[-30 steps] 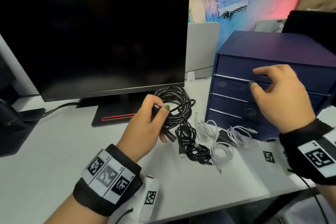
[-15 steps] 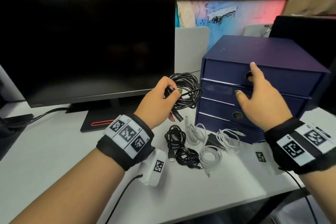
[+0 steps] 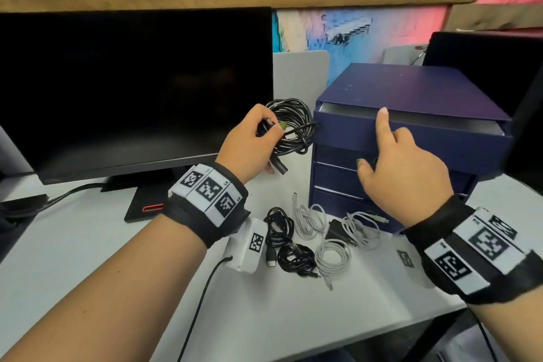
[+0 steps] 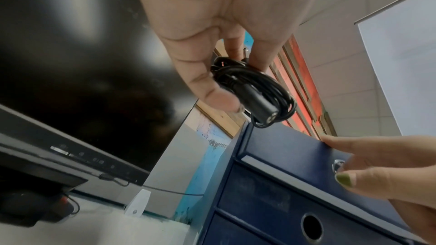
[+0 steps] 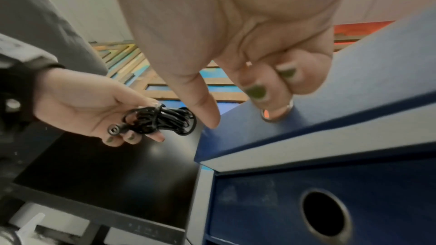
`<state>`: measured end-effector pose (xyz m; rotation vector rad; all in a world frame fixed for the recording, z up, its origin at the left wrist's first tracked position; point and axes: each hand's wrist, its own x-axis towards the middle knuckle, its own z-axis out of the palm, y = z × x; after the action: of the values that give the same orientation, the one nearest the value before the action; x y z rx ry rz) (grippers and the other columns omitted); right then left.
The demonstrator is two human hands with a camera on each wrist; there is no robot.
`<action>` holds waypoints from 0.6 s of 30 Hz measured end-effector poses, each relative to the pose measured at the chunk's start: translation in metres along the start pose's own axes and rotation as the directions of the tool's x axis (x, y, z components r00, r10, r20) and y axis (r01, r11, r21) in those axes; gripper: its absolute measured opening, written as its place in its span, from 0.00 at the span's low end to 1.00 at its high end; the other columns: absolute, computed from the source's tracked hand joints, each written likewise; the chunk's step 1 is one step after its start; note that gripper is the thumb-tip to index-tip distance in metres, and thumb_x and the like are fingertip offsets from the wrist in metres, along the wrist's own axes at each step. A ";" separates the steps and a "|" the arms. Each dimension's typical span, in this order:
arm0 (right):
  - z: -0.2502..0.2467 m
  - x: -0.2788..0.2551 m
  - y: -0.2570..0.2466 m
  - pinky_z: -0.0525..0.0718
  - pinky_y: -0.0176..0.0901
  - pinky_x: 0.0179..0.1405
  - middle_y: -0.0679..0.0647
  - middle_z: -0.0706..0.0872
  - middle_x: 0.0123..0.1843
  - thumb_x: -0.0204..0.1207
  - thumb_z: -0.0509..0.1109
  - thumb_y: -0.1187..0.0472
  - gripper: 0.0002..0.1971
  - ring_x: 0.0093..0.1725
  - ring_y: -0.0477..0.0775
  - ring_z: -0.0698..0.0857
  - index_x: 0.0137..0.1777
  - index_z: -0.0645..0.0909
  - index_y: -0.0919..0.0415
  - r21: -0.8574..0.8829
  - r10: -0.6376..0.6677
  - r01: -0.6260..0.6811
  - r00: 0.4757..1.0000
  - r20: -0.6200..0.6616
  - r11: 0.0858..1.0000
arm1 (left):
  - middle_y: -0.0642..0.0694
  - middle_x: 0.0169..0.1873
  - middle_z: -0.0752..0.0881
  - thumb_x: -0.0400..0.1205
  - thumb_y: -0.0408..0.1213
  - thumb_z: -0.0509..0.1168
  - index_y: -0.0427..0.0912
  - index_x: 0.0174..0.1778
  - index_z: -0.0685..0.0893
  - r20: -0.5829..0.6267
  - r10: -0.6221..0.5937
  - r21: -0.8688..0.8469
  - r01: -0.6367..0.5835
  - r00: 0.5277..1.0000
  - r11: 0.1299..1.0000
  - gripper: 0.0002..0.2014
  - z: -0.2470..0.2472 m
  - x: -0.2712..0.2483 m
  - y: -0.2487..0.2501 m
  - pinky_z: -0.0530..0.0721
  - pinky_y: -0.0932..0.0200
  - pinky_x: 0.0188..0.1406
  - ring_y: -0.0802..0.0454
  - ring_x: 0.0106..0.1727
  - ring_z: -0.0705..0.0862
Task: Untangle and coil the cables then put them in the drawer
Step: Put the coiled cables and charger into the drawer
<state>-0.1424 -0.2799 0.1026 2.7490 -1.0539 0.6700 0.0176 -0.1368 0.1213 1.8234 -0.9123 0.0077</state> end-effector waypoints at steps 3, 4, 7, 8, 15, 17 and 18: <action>-0.010 -0.012 -0.007 0.60 0.39 0.19 0.56 0.74 0.59 0.82 0.57 0.46 0.40 0.26 0.52 0.69 0.84 0.39 0.58 -0.012 -0.002 0.002 1.000 0.007 1.000 | 0.42 0.41 0.85 0.84 0.42 0.63 0.46 0.49 0.76 -0.011 0.037 -0.008 -0.037 0.999 0.999 0.04 -0.007 0.002 0.010 0.89 0.48 0.28 0.41 0.37 0.88; -0.013 -0.018 -0.010 0.60 0.39 0.19 0.56 0.74 0.59 0.82 0.57 0.45 0.40 0.25 0.50 0.67 0.84 0.39 0.58 -0.016 -0.003 0.003 1.000 0.008 1.000 | 0.44 0.41 0.85 0.84 0.41 0.63 0.46 0.49 0.76 -0.021 0.049 -0.020 -0.049 0.999 0.999 0.04 -0.009 0.003 0.013 0.88 0.52 0.26 0.43 0.37 0.89; -0.021 -0.037 -0.015 0.61 0.39 0.17 0.54 0.73 0.57 0.81 0.56 0.44 0.41 0.23 0.48 0.66 0.84 0.38 0.59 -0.034 -0.012 0.012 1.000 0.011 0.999 | 0.44 0.43 0.87 0.84 0.40 0.63 0.43 0.51 0.77 -0.070 0.100 -0.091 -0.106 0.993 0.990 0.05 -0.015 0.004 0.026 0.82 0.64 0.24 0.47 0.37 0.90; -0.025 -0.043 -0.016 0.62 0.38 0.17 0.53 0.73 0.56 0.80 0.55 0.44 0.41 0.22 0.47 0.67 0.84 0.38 0.59 -0.040 -0.019 0.019 1.000 0.013 0.999 | 0.43 0.45 0.87 0.84 0.39 0.63 0.42 0.51 0.77 -0.082 0.113 -0.124 -0.122 0.990 0.985 0.05 -0.017 0.005 0.030 0.82 0.65 0.25 0.48 0.37 0.90; -0.034 -0.071 -0.019 0.52 0.28 0.13 0.54 0.75 0.35 0.70 0.70 0.51 0.37 0.15 0.46 0.57 0.77 0.69 0.69 0.091 -0.126 0.134 0.988 -0.088 0.987 | 0.44 0.43 0.88 0.83 0.44 0.64 0.48 0.48 0.80 -0.021 0.207 -0.052 -0.207 0.978 0.977 0.05 -0.012 0.011 0.056 0.84 0.53 0.44 0.49 0.44 0.87; -0.033 -0.074 -0.016 0.55 0.31 0.12 0.54 0.76 0.35 0.72 0.67 0.51 0.34 0.15 0.48 0.62 0.77 0.70 0.67 0.109 -0.171 0.183 0.979 -0.113 0.977 | 0.42 0.43 0.88 0.83 0.47 0.63 0.49 0.50 0.80 0.072 0.205 0.052 -0.209 0.976 0.977 0.07 -0.004 0.012 0.061 0.85 0.48 0.48 0.45 0.45 0.87; -0.034 -0.075 -0.015 0.57 0.33 0.12 0.53 0.77 0.36 0.74 0.64 0.50 0.33 0.15 0.49 0.64 0.77 0.70 0.65 0.112 -0.182 0.196 0.976 -0.123 0.974 | 0.42 0.44 0.88 0.83 0.48 0.62 0.49 0.51 0.80 0.121 0.192 0.118 -0.206 0.974 0.971 0.07 0.001 0.012 0.064 0.85 0.46 0.49 0.45 0.45 0.87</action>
<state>-0.1939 -0.2138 0.0999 2.8283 -0.7392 0.8747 -0.0112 -0.1549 0.1766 1.8585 -1.1942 0.0967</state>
